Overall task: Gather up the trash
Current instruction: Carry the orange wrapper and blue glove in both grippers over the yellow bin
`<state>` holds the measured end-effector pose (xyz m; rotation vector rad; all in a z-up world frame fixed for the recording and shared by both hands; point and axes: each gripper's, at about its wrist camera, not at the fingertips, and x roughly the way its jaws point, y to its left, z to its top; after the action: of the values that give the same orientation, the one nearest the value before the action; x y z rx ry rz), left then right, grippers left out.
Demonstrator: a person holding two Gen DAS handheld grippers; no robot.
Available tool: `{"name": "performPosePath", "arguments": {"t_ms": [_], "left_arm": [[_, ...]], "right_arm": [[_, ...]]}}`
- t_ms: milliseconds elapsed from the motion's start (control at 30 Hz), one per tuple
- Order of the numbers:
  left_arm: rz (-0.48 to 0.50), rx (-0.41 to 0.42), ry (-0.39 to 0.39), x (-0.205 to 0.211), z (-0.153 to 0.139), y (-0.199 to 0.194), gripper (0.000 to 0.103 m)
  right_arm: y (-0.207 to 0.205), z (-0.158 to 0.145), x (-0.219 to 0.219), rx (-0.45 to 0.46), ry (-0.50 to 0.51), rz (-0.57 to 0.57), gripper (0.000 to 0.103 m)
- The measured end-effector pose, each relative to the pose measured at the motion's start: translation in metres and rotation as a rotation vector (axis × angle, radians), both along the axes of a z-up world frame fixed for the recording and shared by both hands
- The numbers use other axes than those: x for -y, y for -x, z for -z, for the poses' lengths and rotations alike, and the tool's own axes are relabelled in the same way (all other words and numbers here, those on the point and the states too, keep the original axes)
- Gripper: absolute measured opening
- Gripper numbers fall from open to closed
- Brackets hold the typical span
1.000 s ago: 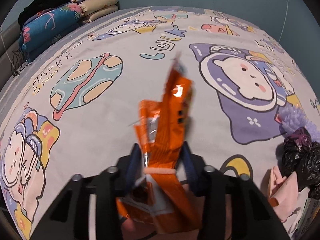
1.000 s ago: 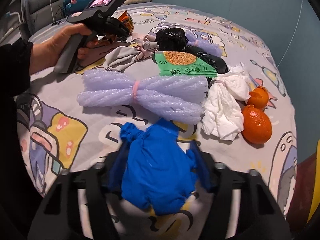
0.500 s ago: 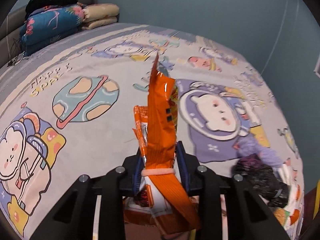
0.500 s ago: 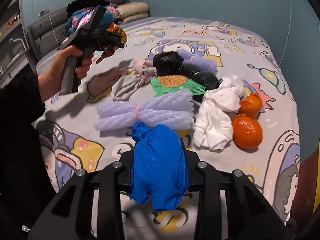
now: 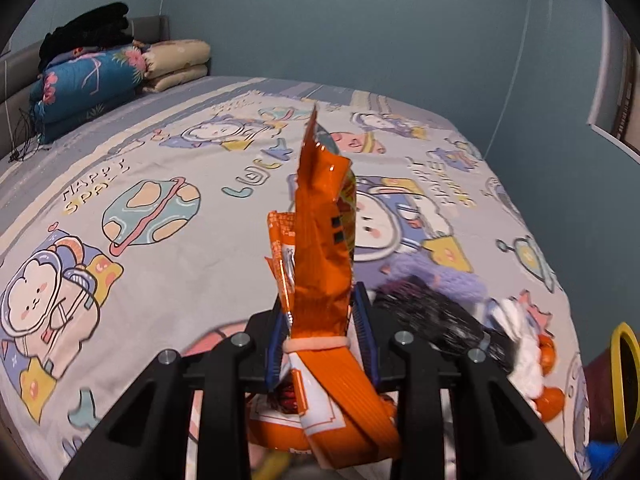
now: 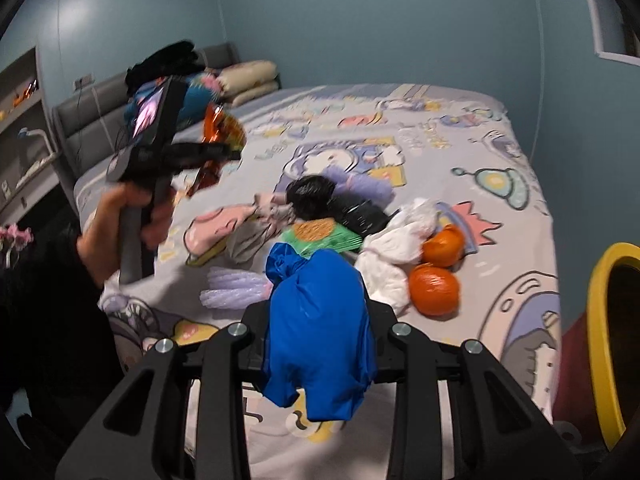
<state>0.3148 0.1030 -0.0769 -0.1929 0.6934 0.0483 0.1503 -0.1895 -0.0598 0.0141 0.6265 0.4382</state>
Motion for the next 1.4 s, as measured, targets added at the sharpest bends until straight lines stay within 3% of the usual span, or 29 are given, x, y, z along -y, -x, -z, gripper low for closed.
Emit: {"name": "performPosePath", "arguments": {"t_ms": [233, 433, 800, 1100, 1400], "left_arm": [[0.075, 0.033, 0.011, 0.051, -0.012, 0.052, 0.030], [0.162, 0.073, -0.042, 0.094, -0.038, 0.074, 0.030], [0.354, 0.136, -0.037, 0.186, -0.079, 0.083, 0.030], [0.499, 0.146, -0.002, 0.264, -0.087, 0.083, 0.030], [0.615, 0.128, 0.009, 0.333, -0.087, 0.073, 0.030]], "right_arm": [[0.016, -0.036, 0.040, 0.051, -0.054, 0.069, 0.031], [0.023, -0.057, 0.078, 0.064, -0.067, 0.146, 0.031], [0.033, -0.084, 0.150, 0.112, -0.011, 0.293, 0.031], [0.039, -0.095, 0.201, 0.139, 0.010, 0.409, 0.031], [0.034, -0.085, 0.244, 0.113, 0.001, 0.512, 0.031]]}}
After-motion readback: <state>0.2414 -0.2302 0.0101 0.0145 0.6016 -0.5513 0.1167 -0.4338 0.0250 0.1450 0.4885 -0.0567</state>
